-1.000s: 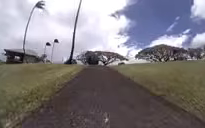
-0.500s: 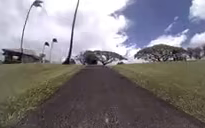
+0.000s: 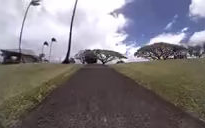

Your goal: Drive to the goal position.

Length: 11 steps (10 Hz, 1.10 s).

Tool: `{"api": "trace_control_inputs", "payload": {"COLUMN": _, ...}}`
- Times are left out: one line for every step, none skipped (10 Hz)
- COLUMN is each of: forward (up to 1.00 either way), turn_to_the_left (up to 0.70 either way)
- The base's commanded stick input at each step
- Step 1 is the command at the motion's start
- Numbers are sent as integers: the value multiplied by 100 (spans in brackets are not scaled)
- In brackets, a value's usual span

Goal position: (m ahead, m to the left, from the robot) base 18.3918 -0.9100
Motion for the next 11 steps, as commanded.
{"api": "trace_control_inputs", "payload": {"forward": 70, "turn_to_the_left": 0}}
{"api": "trace_control_inputs", "payload": {"forward": 70, "turn_to_the_left": 0}}
{"api": "trace_control_inputs", "payload": {"forward": 70, "turn_to_the_left": 0}}
{"api": "trace_control_inputs", "payload": {"forward": 70, "turn_to_the_left": -1}}
{"api": "trace_control_inputs", "payload": {"forward": 70, "turn_to_the_left": -1}}
{"api": "trace_control_inputs", "payload": {"forward": 70, "turn_to_the_left": -1}}
{"api": "trace_control_inputs", "payload": {"forward": 70, "turn_to_the_left": -2}}
{"api": "trace_control_inputs", "payload": {"forward": 70, "turn_to_the_left": 0}}
{"api": "trace_control_inputs", "payload": {"forward": 70, "turn_to_the_left": -1}}
{"api": "trace_control_inputs", "payload": {"forward": 70, "turn_to_the_left": -2}}
{"api": "trace_control_inputs", "payload": {"forward": 70, "turn_to_the_left": -1}}
